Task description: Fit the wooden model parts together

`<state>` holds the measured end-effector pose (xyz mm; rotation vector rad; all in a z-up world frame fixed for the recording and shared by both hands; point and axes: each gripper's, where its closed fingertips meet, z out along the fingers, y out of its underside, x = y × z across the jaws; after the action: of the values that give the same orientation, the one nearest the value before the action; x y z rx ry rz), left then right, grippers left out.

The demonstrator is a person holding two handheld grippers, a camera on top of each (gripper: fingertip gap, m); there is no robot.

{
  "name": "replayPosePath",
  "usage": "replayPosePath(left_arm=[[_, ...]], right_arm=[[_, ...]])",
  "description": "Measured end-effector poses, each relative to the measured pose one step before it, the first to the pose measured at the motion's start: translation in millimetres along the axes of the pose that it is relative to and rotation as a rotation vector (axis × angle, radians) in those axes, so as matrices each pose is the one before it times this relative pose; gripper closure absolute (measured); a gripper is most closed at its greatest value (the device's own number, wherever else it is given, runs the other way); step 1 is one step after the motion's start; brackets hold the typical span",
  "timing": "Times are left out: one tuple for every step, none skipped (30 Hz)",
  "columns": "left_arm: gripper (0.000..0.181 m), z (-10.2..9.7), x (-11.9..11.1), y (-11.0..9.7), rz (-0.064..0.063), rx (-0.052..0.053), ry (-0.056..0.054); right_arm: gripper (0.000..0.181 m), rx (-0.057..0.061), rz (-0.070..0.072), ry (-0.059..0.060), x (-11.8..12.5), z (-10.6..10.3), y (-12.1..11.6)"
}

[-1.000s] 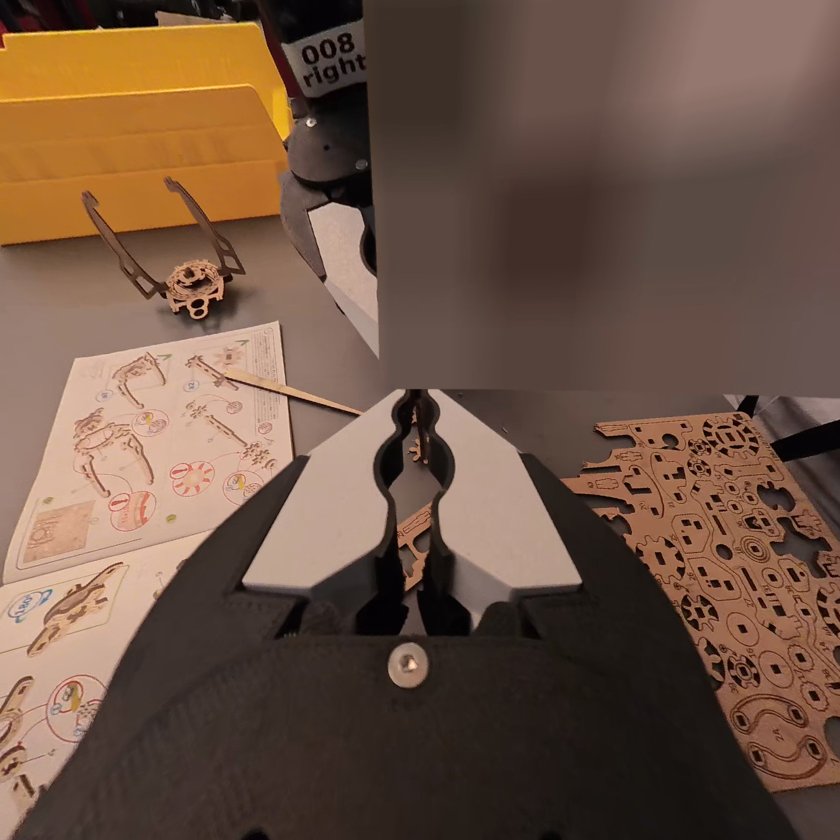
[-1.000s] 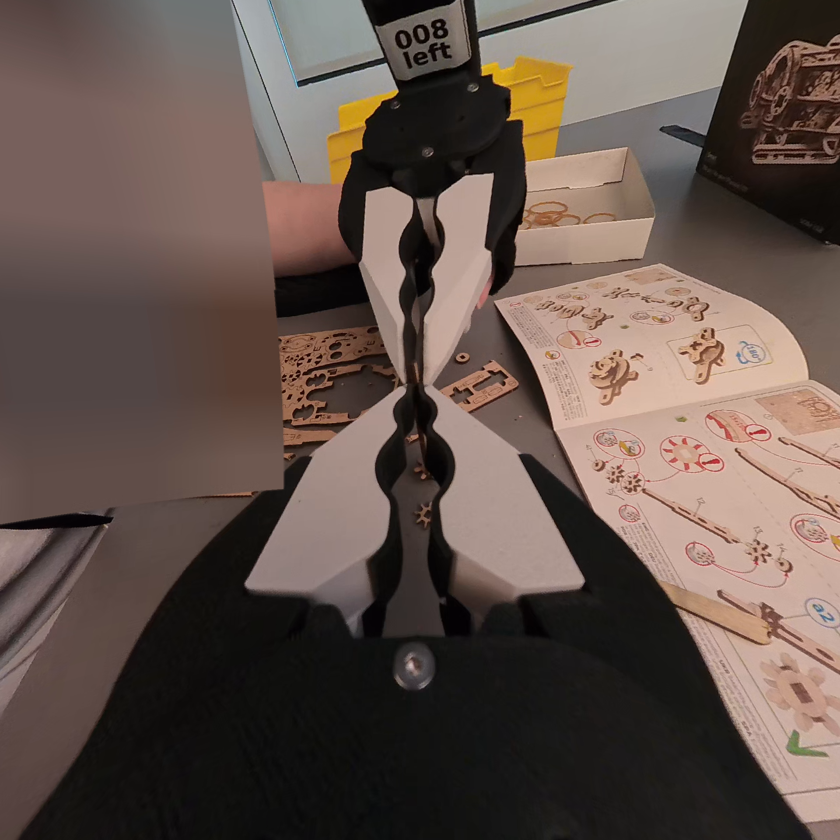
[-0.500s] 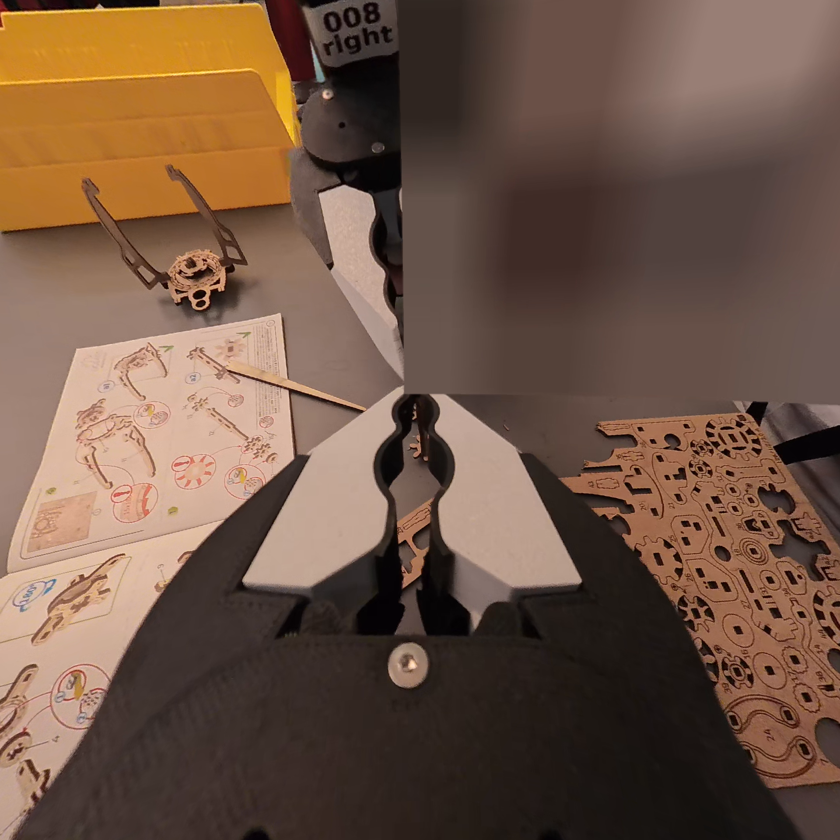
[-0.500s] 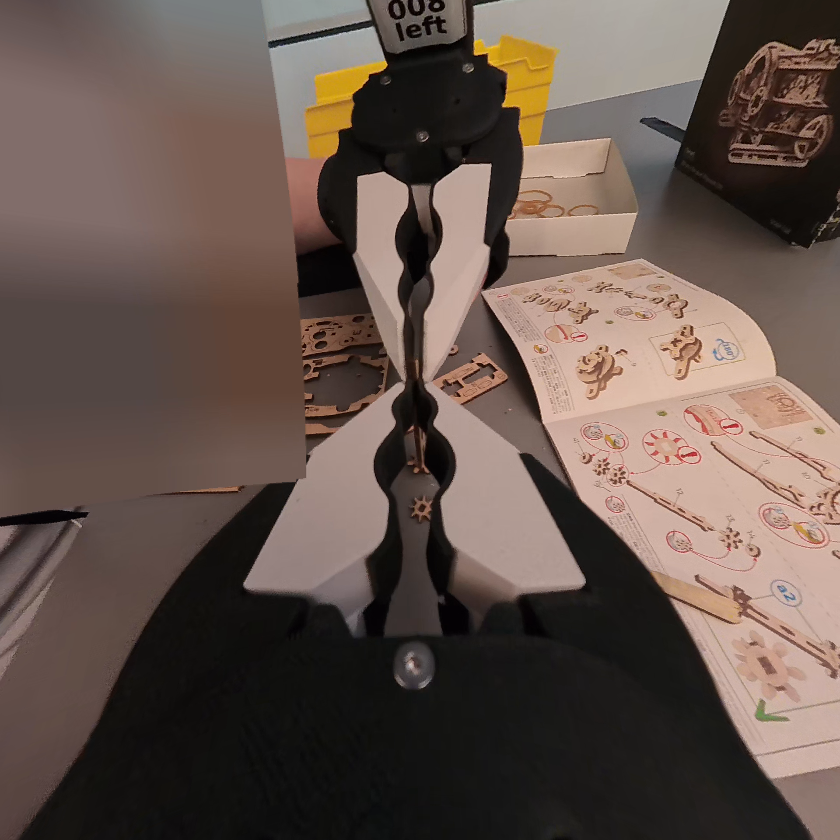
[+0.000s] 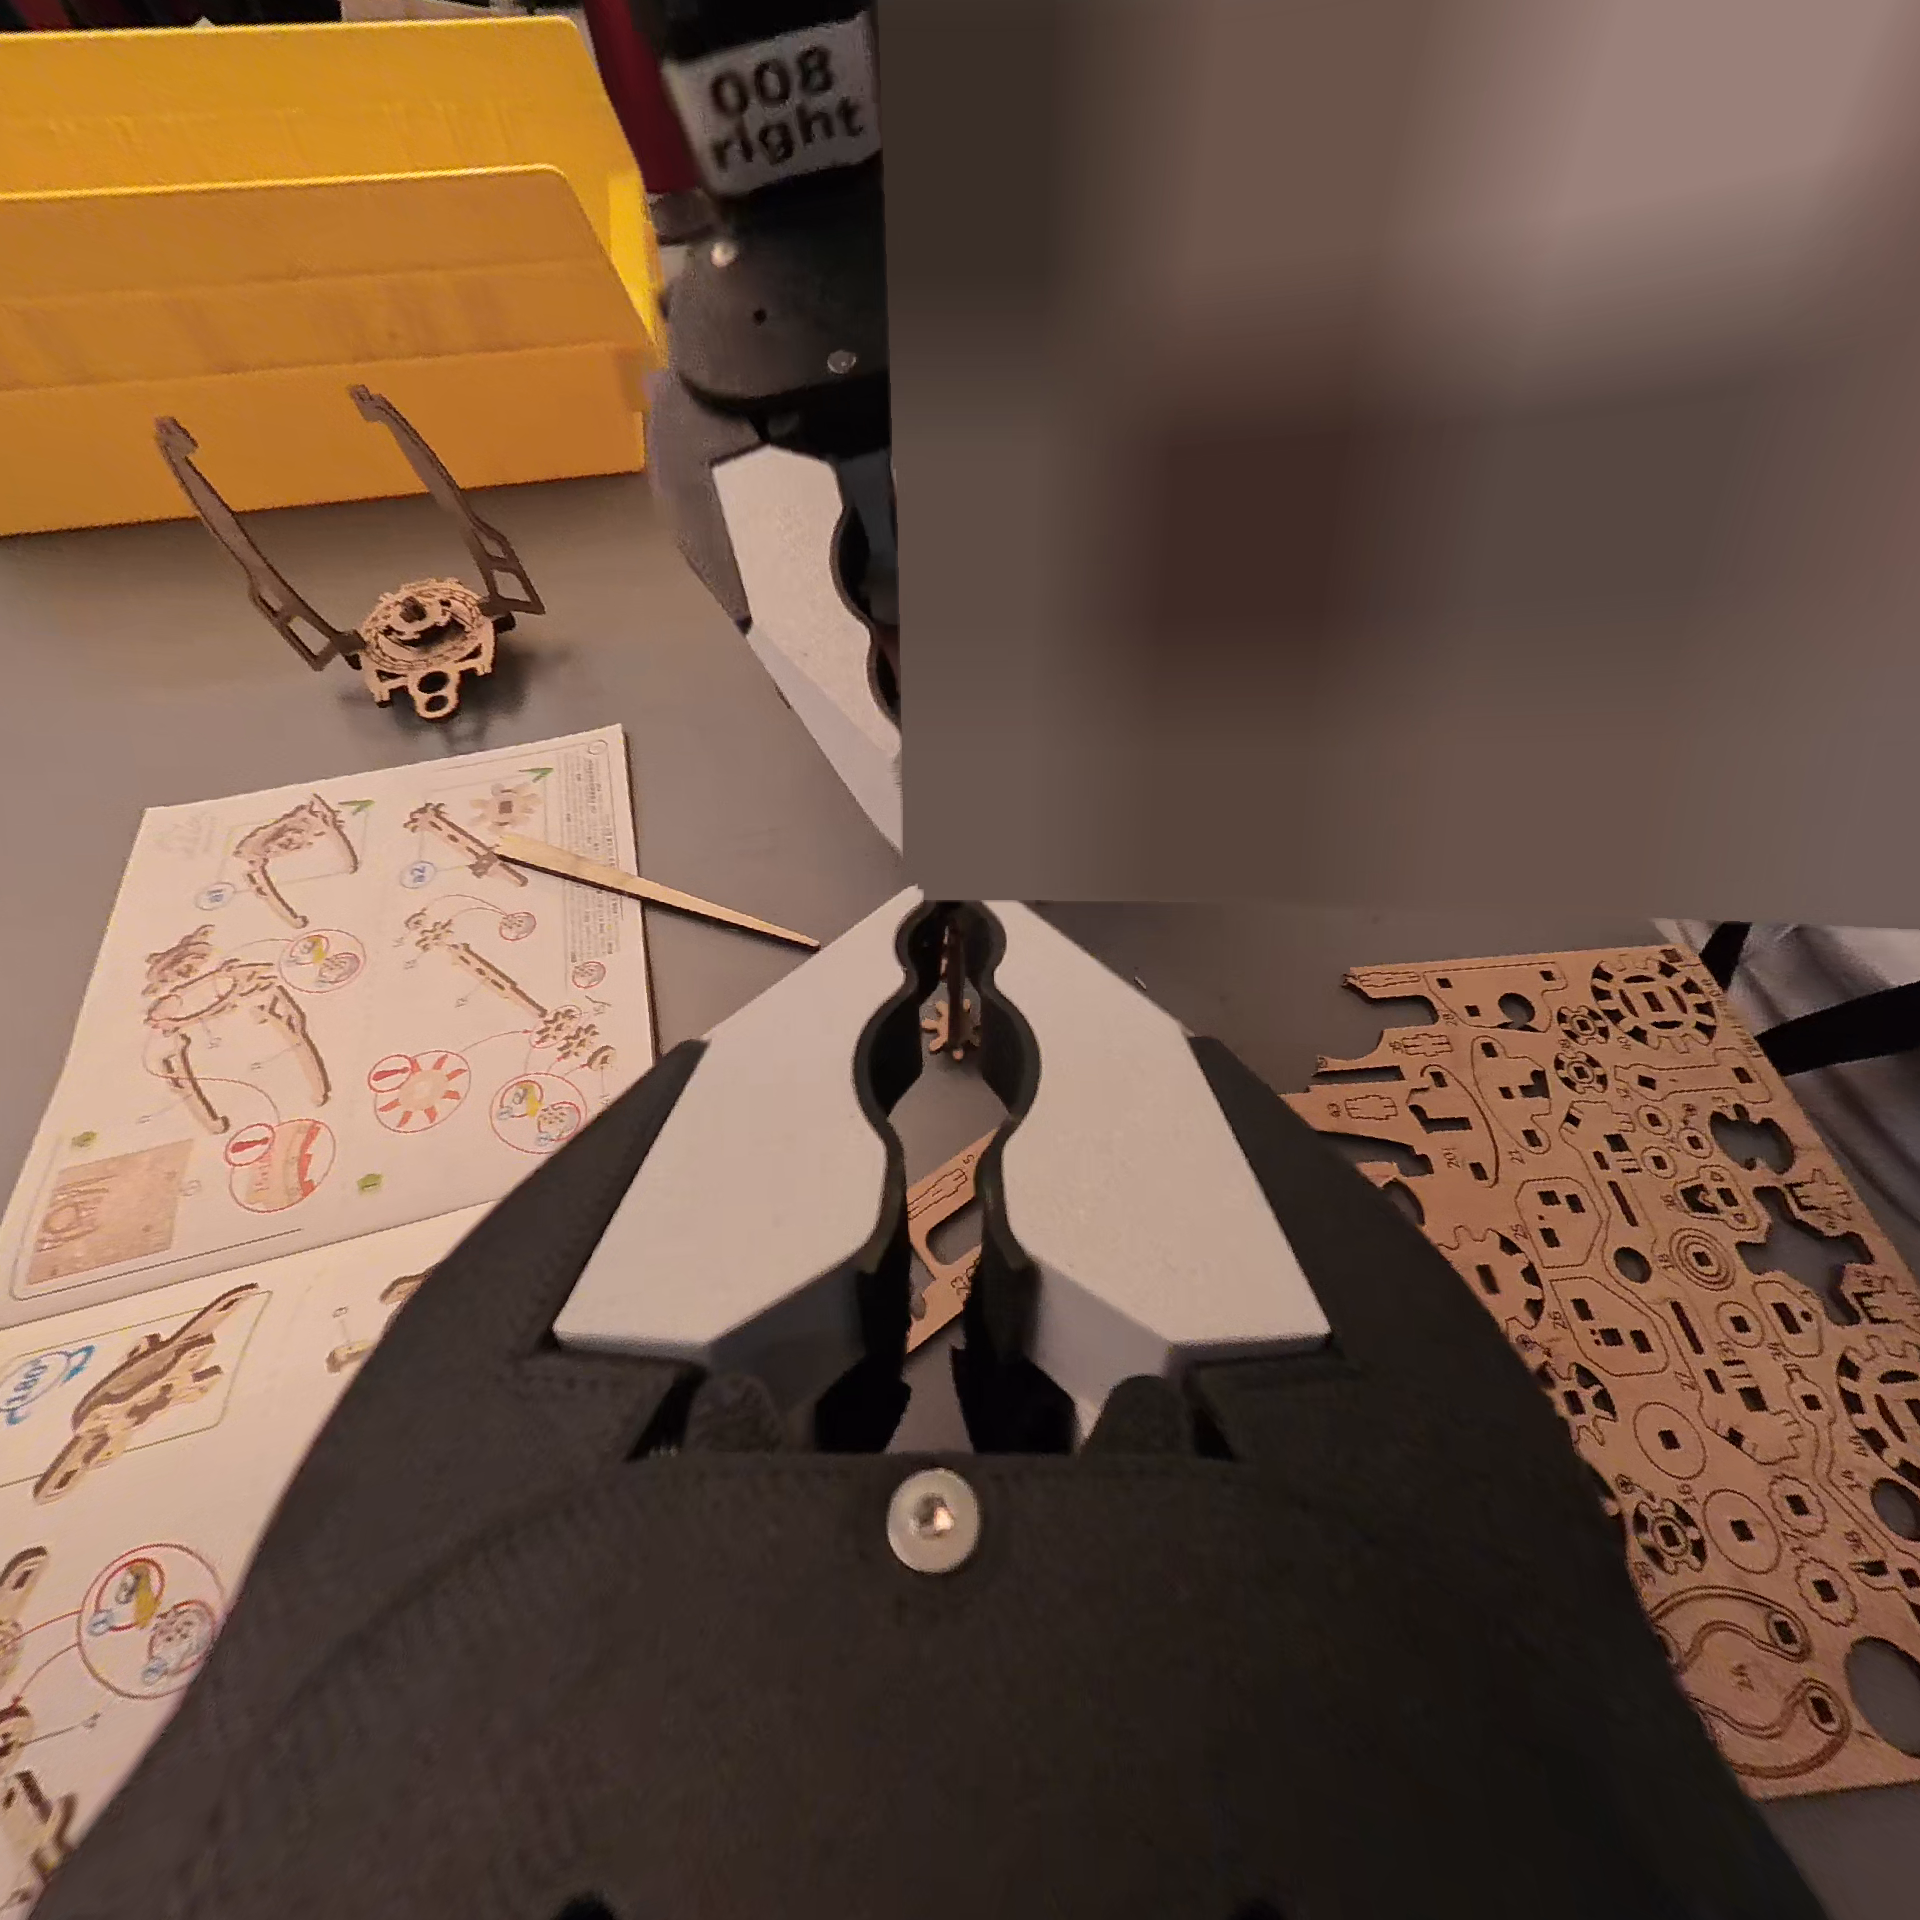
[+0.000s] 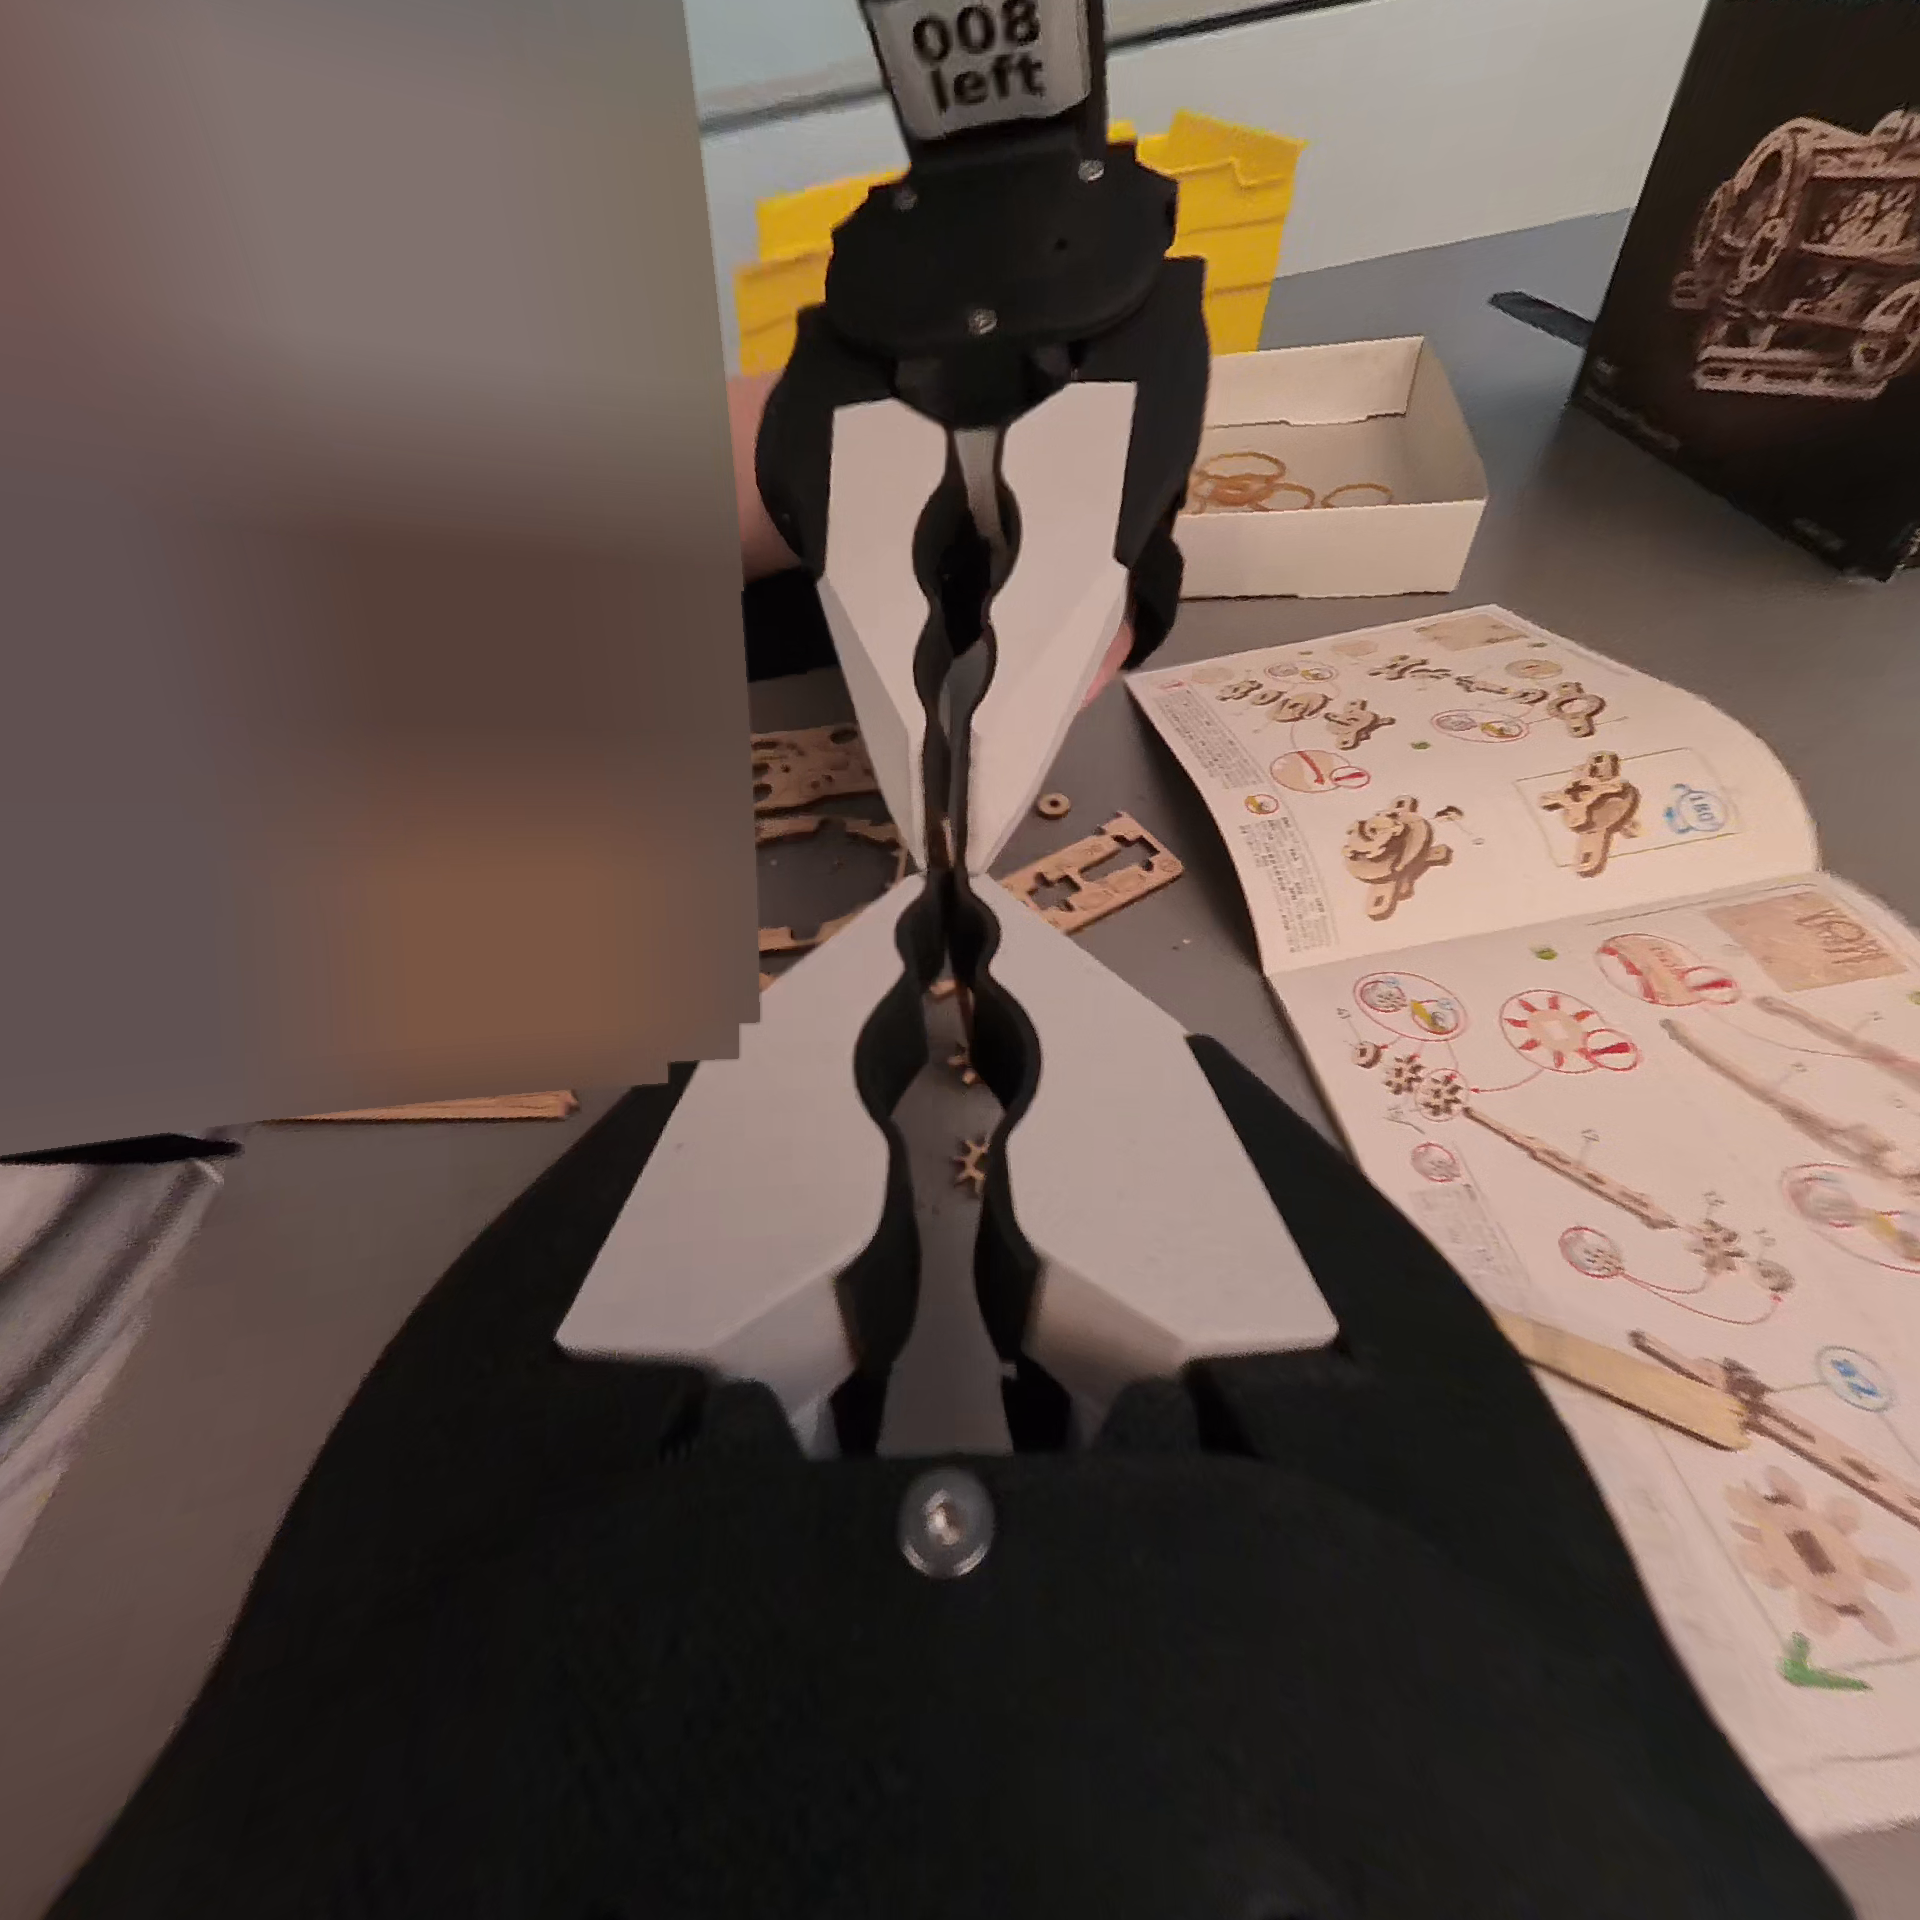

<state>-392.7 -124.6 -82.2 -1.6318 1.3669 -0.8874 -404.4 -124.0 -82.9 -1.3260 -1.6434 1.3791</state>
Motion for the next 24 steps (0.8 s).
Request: replayPosePath(left_arm=[[0.181,0.15,-0.66,-0.31,-0.0097,0.009,0.0024],[0.181,0.42,-1.41,-0.35,-0.0077,0.0064,-0.007],[0.181,0.03,-0.65,0.05,0.0052,0.0005,-0.0041],[0.181,-0.11,0.46,0.05,0.005,-0.0019,0.002],[0.181,0.06,0.44,-0.02,0.001,0.0,0.0021],[0.181,0.07,0.27,-0.04,-0.0016,0.002,0.0028],[0.181,-0.21,0.32,0.02,-0.0042,0.0025,0.0045],[0.181,-0.19,-0.11,0.02,-0.007,0.0023,0.0021],[0.181,-0.08,-0.42,0.08,-0.0059,0.0013,0.0002],[0.181,-0.09,0.31,-0.07,-0.0013,0.0009,0.0033],[0.181,0.02,0.14,-0.04,-0.0002,0.0003,0.0009],[0.18,0.06,-0.07,0.03,-0.0012,-0.0005,-0.0012],[0.18,-0.15,0.98,-0.12,0.001,-0.0011,0.0051],[0.179,-0.62,1.13,0.17,0.0037,-0.0028,0.0058],[0.179,-0.94,0.55,0.37,0.0059,-0.0043,0.0029],[0.179,-1.2,-0.84,0.44,0.0025,-0.0032,-0.0039],[0.18,-0.95,-0.66,0.72,-0.0016,-0.003,-0.0003],[0.181,-0.57,-0.89,0.48,-0.0042,-0.0014,-0.0013],[0.181,-0.16,-0.28,0.19,-0.0027,0.0007,0.0007],[0.181,-0.11,0.21,0.15,0.0014,-0.0019,0.0007],[0.181,-0.12,0.21,0.06,0.004,-0.0029,-0.0005],[0.181,0.27,0.75,-0.1,0.003,-0.001,0.0027],[0.181,0.67,0.76,-0.21,0.0003,0.0013,0.0028],[0.181,0.39,0.28,-0.27,0.0007,0.001,-0.0002]], right_arm=[[0.181,0.0215,0.0465,-0.0279,0.19,-0.23,-0.78],[0.181,0.0073,0.0343,-0.0263,0.93,-0.83,-0.66],[0.181,0.0001,0.0337,-0.0089,1.88,-0.6,-0.64],[0.181,-0.0008,0.0067,0.0011,0.69,0.05,-0.1],[0.181,0.0045,-0.0126,0.0016,-0.37,0.03,-0.14],[0.181,0.0023,0.0016,-0.0015,-0.26,0.03,-0.3],[0.181,0.0014,0.0226,-0.0051,0.12,0.13,-0.37],[0.181,0.0028,0.0165,-0.0072,-0.23,0.37,-0.07],[0.181,0.0041,0.0062,0.0014,0.72,0.03,-0.29],[0.181,0.0007,0.004,-0.0006,-0.01,0.06,0.0],[0.181,-0.0002,0.0021,-0.0025,-0.4,0.12,0.18],[0.181,-0.0003,-0.0025,0.0026,0.18,-0.1,0.08],[0.181,-0.0042,-0.0077,0.0008,-0.29,0.13,0.48],[0.181,-0.0035,-0.0094,-0.0011,-1.07,0.46,0.51],[0.181,-0.0034,-0.0074,0.0013,-0.69,0.52,0.2],[0.181,-0.0029,-0.007,0.0047,0.14,0.17,0.08],[0.181,-0.0022,-0.0058,0.0048,0.53,-0.33,0.18],[0.181,-0.0001,-0.0001,0.0037,0.72,-0.61,0.11],[0.181,0.001,0.0012,0.0,0.3,-0.43,0.09],[0.181,0.0006,0.0012,-0.0017,-0.18,0.05,0.09],[0.181,0.0003,-0.0005,0.0003,0.02,0.15,-0.05],[0.181,-0.0007,-0.0037,-0.0001,-0.31,0.23,-0.02],[0.181,-0.0011,-0.0041,0.0016,-0.05,0.2,0.03],[0.181,-0.0012,-0.0046,0.0009,-0.06,0.0,0.19]])
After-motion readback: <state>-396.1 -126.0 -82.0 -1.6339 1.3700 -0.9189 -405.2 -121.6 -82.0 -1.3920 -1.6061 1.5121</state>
